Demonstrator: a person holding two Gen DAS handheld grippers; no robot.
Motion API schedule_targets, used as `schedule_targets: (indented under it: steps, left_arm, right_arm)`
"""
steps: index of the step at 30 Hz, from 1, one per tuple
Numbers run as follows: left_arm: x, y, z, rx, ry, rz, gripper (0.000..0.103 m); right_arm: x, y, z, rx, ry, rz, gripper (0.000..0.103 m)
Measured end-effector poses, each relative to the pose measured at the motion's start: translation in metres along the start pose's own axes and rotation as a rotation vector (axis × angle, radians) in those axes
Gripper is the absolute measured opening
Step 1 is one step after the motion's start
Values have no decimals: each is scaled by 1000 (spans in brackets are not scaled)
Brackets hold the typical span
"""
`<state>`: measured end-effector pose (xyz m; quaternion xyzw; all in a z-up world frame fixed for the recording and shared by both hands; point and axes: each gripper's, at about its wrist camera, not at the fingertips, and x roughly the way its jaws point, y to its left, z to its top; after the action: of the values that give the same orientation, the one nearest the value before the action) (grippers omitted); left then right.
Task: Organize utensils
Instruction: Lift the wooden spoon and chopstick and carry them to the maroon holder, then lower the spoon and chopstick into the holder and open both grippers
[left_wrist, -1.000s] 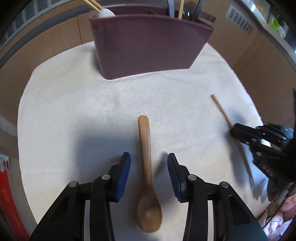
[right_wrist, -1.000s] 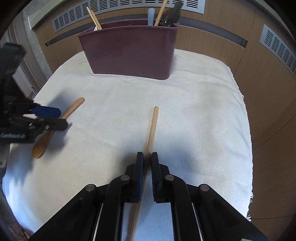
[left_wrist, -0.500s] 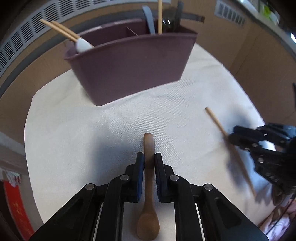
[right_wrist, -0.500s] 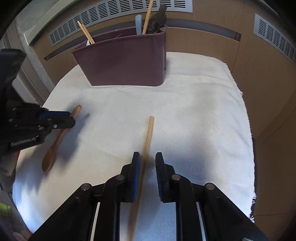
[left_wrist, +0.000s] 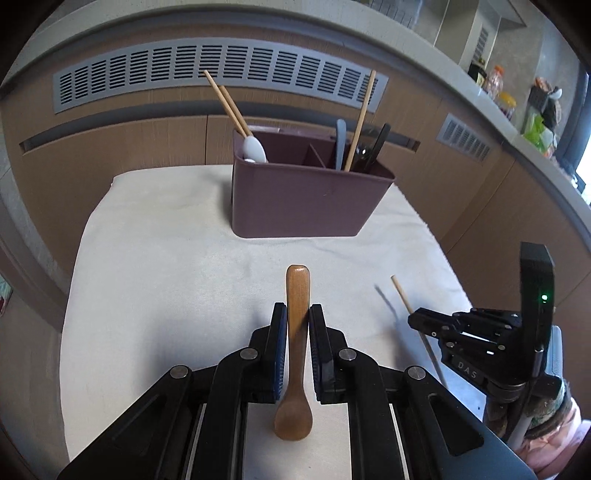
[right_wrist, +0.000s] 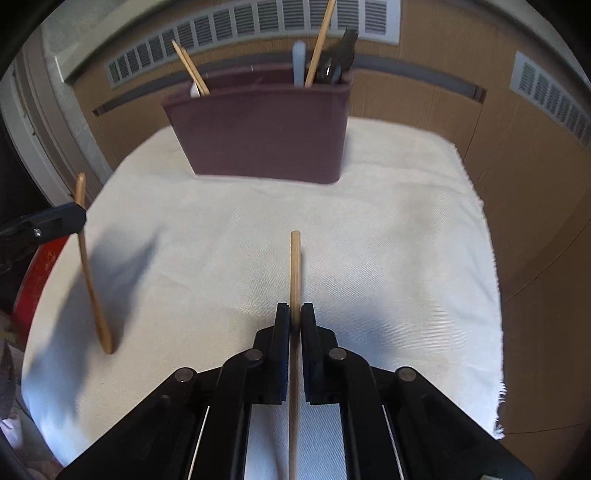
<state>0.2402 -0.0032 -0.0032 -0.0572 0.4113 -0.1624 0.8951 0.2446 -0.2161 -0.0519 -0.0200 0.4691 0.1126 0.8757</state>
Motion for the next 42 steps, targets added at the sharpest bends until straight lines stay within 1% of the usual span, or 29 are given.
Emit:
schedule_targets:
  steps: [4, 7, 11, 15, 17, 19, 21, 24, 28, 30, 33, 36, 39, 42]
  left_arm:
    - [-12, -8, -4, -8, -32, -25, 12]
    - [-24, -16, -5, 4, -57, -32, 12]
    - [-43, -28, -3, 31, -99, -30, 12]
    - [-65, -41, -1, 71, -150, -30, 12]
    - [-73, -45, 5, 80, -170, -32, 12]
    - [-84, -51, 20, 90, -203, -32, 12]
    - [-98, -56, 41, 103, -256, -29, 12]
    - [-118, -66, 77, 131, -336, -36, 12]
    - [-139, -74, 131, 162, -446, -5, 12]
    - [-143, -75, 154, 164, -487, 0, 12]
    - [-138, -72, 179, 168, -519, 9, 12]
    - [-124, -65, 196, 163, -510, 12, 12]
    - [-100, -55, 207, 156, -481, 17, 12]
    - [-73, -45, 210, 138, -444, 20, 12]
  right_arm:
    - [-35, -1, -2, 4, -82, 10, 6]
    - [-56, -2, -2, 12, -125, 25, 6]
    - [-82, -1, -1, 17, -185, 32, 6]
    - [-111, 1, 3, 7, -274, 37, 6]
    - [-127, 4, 9, -3, -323, 41, 6]
    - [-145, 8, 22, -19, -380, 26, 6]
    - [-163, 9, 41, -34, -442, 7, 6]
    - [-197, 9, 85, -52, -551, -24, 6]
    - [-234, 10, 137, -78, -669, -69, 6]
    - [-244, 8, 159, -75, -707, -74, 6]
    - [-250, 8, 183, -74, -750, -80, 6]
    - [-241, 8, 202, -72, -763, -74, 6]
    - [-220, 11, 215, -81, -740, -72, 6]
    - [-188, 9, 225, -76, -689, -68, 6]
